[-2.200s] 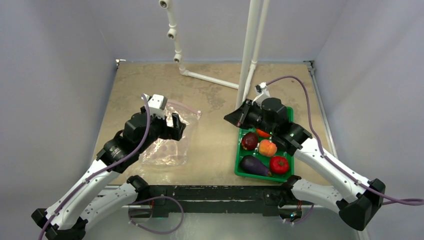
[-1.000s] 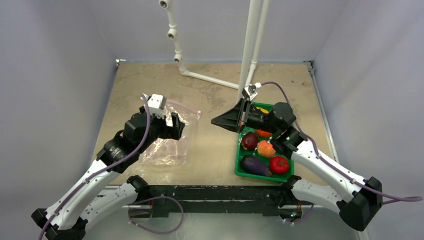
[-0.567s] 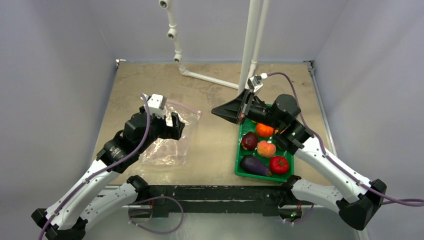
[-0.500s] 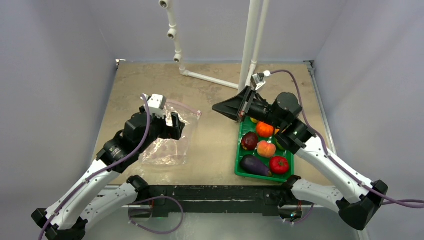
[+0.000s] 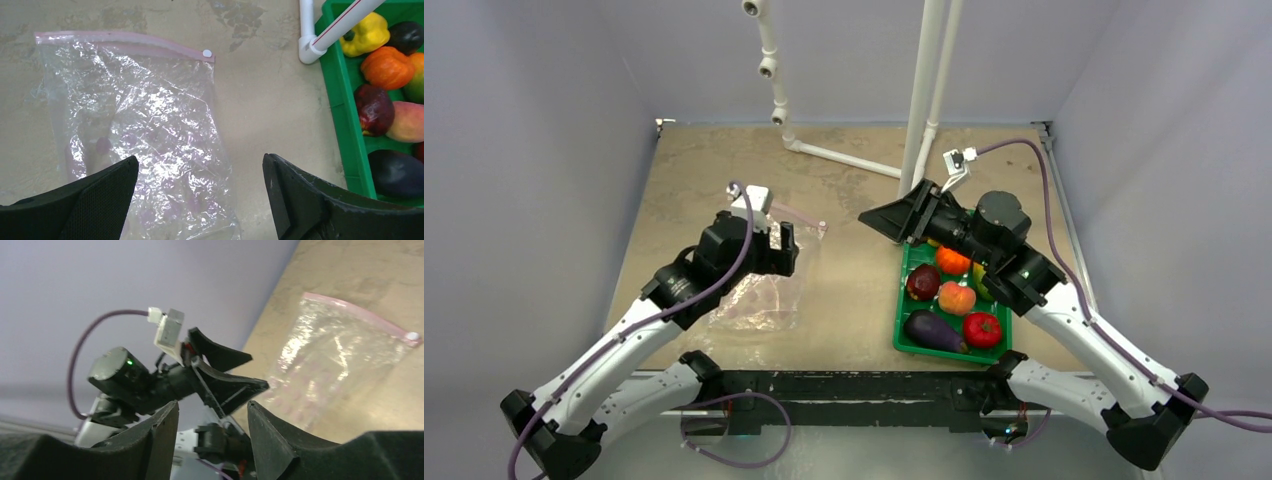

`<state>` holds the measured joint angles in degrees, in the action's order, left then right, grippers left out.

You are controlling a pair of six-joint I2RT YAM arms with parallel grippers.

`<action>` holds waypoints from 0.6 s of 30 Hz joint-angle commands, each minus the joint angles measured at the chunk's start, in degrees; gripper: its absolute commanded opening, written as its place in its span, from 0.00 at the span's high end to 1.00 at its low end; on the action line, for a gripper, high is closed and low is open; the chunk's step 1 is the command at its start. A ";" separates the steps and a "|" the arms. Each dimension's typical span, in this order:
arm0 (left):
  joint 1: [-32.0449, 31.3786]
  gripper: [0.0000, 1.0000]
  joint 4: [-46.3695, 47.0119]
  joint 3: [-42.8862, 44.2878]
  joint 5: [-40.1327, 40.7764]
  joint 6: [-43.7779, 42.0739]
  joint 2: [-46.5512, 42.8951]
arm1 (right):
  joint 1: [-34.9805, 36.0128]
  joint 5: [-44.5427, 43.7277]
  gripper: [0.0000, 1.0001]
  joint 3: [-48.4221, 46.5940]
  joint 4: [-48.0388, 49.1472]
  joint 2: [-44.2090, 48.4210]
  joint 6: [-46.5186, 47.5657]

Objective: Place the food in the zip-top bag and seal the zipper
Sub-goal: Pick up the zipper food storage bag at the center of the board.

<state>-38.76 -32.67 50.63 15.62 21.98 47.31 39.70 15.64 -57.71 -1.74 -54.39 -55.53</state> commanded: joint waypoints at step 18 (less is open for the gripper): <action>-0.75 0.10 -3.41 5.03 13.52 10.31 25.74 | 0.02 -18.49 0.29 9.28 -12.10 12.31 16.14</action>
<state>-38.81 -36.60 51.88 25.15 29.39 70.06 39.70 -0.10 -49.80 -13.98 -45.43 -41.69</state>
